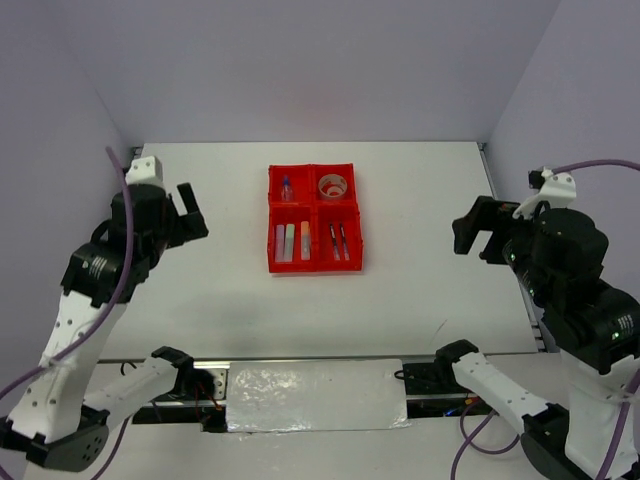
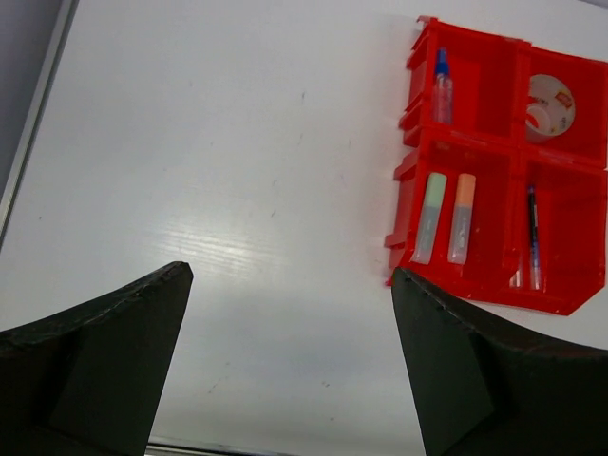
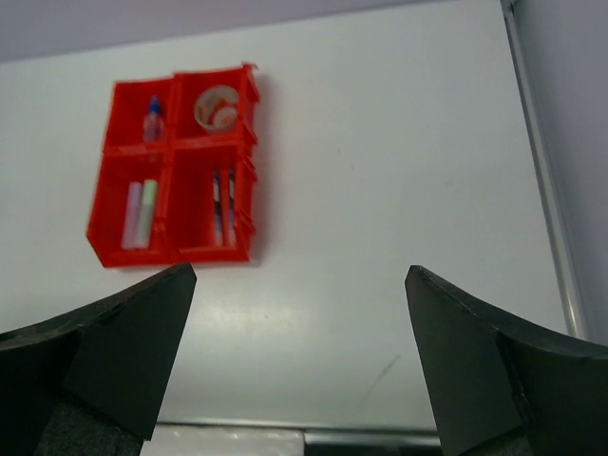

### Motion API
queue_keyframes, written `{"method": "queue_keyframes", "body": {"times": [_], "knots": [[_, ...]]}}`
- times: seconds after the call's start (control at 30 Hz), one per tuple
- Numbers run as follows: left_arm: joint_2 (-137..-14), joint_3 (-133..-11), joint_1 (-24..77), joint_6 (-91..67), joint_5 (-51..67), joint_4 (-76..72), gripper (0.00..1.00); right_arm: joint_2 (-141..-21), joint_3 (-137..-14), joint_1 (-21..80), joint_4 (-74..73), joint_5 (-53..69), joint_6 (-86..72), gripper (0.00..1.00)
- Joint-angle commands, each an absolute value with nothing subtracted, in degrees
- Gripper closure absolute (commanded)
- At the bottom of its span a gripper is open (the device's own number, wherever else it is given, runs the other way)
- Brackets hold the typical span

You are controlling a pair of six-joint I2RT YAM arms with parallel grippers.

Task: Sort the stationery into containers
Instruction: Reset both arms

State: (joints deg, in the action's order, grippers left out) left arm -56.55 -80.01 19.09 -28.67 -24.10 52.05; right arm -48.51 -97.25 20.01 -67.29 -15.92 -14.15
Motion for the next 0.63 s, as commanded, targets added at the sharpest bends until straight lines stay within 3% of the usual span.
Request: {"method": "queue_keyframes", "body": {"times": [0.0,0.6], "knots": [[-50.55,-73.76,19.07,-31.37,-26.89,49.66,0.01,-45.36,-92.82,20.13,-71.10,-19.77,-15.29,0.00],[-46.93,-73.74,19.07,-33.13,-29.71,53.26,0.01,-40.61,-86.48,20.13,-66.53,-15.04,-16.96,0.00]]}}
